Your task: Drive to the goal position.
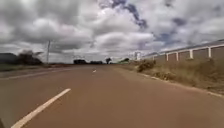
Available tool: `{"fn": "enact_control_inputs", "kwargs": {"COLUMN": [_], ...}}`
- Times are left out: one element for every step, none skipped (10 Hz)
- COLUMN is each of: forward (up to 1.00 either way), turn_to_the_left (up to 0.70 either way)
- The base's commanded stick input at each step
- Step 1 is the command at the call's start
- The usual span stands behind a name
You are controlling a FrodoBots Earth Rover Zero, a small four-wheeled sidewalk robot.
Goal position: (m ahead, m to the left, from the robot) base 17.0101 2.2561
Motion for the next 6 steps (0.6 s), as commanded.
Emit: {"fn": "enact_control_inputs", "kwargs": {"forward": [0.85,0.85,0.85,0.85,0.85,0.85], "turn_to_the_left": [0.00,0.00,0.00,0.00,0.00,0.00]}}
